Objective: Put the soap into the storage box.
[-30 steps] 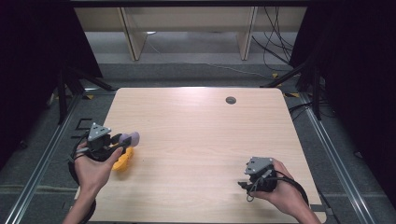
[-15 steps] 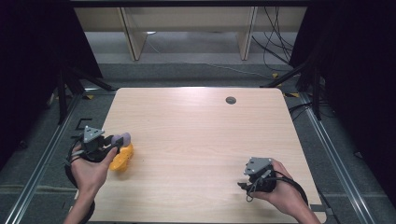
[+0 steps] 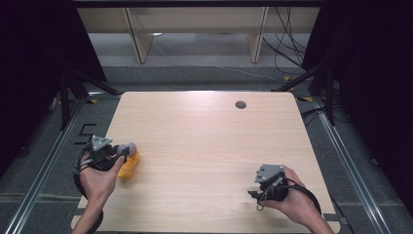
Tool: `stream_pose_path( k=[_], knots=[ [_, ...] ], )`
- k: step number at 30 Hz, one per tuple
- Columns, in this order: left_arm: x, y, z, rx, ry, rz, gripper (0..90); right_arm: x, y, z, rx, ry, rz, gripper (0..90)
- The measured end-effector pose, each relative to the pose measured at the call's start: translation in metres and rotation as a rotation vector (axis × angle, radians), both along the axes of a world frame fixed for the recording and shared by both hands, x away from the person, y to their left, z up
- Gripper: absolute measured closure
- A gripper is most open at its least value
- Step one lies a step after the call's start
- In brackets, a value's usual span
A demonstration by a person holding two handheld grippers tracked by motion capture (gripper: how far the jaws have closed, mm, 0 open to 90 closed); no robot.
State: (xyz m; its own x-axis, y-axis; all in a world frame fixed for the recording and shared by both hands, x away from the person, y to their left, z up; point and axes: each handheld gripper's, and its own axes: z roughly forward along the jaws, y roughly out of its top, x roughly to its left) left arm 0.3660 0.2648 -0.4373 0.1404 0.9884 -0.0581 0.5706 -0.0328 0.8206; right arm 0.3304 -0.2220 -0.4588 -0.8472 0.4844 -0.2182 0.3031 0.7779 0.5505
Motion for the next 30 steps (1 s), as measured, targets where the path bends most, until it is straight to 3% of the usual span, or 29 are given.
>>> stream_pose_path(
  k=[8,14,17,25,30],
  knots=[
    [0.000,-0.001,-0.012,-0.015,-0.010,0.025,59.3,0.000,0.000,0.000,0.003,-0.005,-0.009,28.4],
    [0.000,-0.001,-0.013,-0.009,-0.013,0.022,59.1,-0.001,0.001,-0.001,-0.003,-0.004,-0.011,28.3],
    [-0.003,-0.002,-0.013,0.004,0.000,0.017,59.0,0.000,0.000,-0.001,-0.019,-0.015,-0.003,28.2],
    [-0.012,-0.004,-0.019,0.021,0.041,0.007,58.9,-0.003,0.002,-0.002,-0.002,0.028,-0.029,28.0],
    [-0.016,-0.003,-0.024,0.024,0.056,0.001,58.9,-0.003,0.001,-0.002,-0.015,0.015,-0.034,27.9]
  ],
)
